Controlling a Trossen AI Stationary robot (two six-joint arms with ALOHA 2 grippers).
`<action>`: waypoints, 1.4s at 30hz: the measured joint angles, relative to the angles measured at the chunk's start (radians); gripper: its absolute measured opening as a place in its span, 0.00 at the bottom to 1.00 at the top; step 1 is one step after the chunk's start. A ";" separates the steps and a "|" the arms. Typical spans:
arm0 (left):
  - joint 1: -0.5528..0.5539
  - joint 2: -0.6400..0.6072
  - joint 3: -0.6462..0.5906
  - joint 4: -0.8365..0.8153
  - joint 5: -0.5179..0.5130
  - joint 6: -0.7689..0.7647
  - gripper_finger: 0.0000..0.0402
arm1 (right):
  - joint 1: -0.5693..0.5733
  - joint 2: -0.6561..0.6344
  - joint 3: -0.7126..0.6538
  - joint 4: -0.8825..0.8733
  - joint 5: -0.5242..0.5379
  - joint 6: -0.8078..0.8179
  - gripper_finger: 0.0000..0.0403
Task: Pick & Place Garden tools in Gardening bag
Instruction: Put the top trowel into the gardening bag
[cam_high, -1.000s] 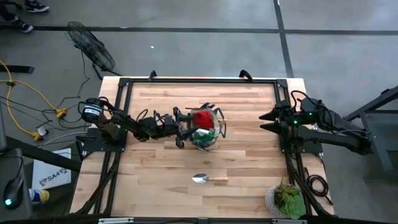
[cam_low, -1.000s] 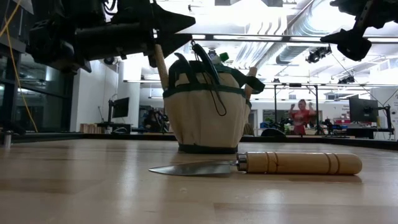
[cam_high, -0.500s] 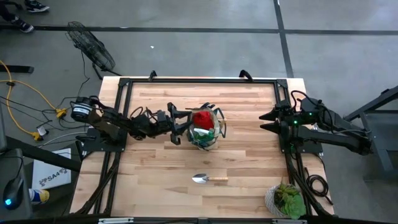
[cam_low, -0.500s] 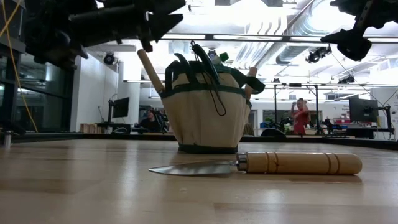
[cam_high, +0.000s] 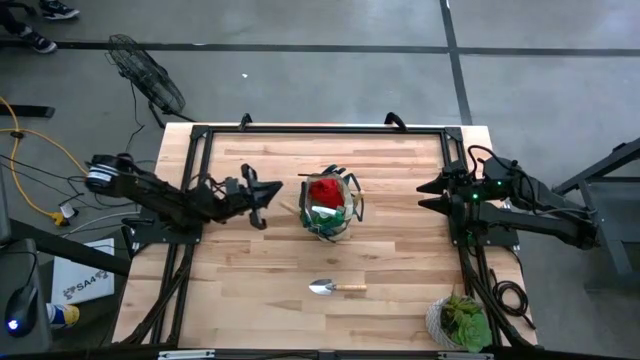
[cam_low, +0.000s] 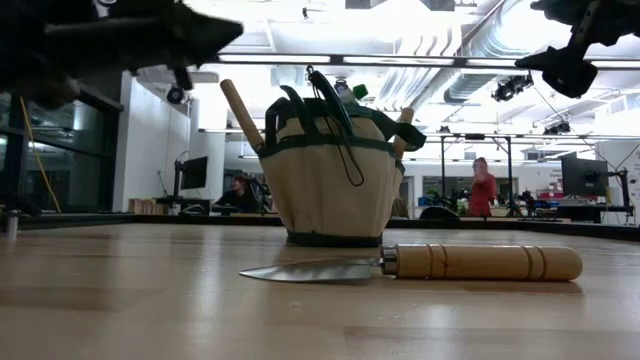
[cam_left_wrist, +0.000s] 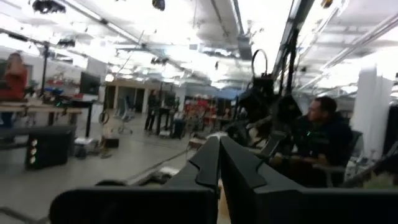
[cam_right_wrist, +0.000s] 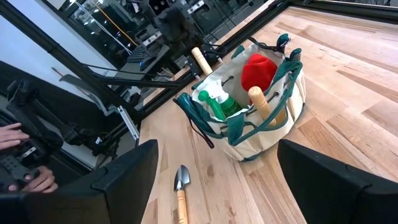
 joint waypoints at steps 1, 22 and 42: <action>-0.008 -0.010 -0.019 -0.004 -0.006 0.000 0.02 | 0.000 0.000 0.000 0.000 0.000 0.000 0.80; -0.056 -0.010 -0.098 -0.195 -0.018 -0.189 0.00 | 0.000 0.000 0.000 0.000 0.000 0.000 0.80; -0.056 -0.009 0.038 -0.378 -0.013 -0.182 0.00 | 0.000 0.000 0.000 0.000 0.000 0.000 0.80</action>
